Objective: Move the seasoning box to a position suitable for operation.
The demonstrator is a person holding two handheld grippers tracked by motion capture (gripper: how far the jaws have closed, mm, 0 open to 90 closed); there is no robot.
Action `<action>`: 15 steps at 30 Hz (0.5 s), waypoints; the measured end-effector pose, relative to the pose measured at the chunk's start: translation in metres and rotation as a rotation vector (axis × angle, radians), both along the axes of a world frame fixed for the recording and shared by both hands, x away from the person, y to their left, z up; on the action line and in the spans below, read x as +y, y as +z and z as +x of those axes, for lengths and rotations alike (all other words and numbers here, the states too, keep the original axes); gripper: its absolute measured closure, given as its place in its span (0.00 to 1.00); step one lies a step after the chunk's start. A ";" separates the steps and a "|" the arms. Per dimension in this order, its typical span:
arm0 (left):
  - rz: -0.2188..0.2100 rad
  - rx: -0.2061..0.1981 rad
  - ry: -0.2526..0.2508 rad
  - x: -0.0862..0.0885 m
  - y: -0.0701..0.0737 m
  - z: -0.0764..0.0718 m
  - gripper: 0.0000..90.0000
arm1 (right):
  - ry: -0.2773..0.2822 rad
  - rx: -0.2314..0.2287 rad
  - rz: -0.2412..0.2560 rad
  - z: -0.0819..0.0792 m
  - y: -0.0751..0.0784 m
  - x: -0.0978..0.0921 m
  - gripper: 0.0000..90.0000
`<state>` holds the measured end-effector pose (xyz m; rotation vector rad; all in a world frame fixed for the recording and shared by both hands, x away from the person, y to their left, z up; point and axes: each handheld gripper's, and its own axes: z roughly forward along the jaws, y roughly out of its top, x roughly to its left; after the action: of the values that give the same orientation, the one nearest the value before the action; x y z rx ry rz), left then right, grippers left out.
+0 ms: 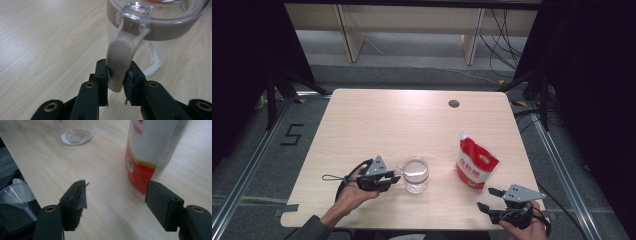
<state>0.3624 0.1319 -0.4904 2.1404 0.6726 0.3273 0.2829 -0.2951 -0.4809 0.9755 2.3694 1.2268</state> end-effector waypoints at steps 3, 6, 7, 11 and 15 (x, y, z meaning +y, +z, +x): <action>-0.003 -0.005 -0.017 -0.005 0.000 -0.004 0.82 | 0.019 -0.014 0.003 -0.001 0.000 0.004 0.38; -0.008 -0.012 -0.032 -0.010 -0.001 -0.006 0.82 | 0.032 -0.012 0.003 -0.002 0.001 0.009 0.38; -0.002 -0.014 -0.035 -0.010 0.000 -0.007 0.82 | 0.029 0.007 0.015 -0.005 0.002 0.013 0.38; -0.014 -0.027 -0.044 -0.013 -0.001 -0.008 0.82 | 0.055 0.005 0.027 -0.005 0.002 0.020 0.38; -0.021 -0.008 -0.060 -0.016 -0.002 -0.010 0.82 | 0.104 -0.016 0.043 -0.002 0.002 0.030 0.40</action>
<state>0.3521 0.1158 -0.4920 2.1330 0.6039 0.2952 0.2814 -0.2647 -0.4785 0.8604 2.4180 1.3227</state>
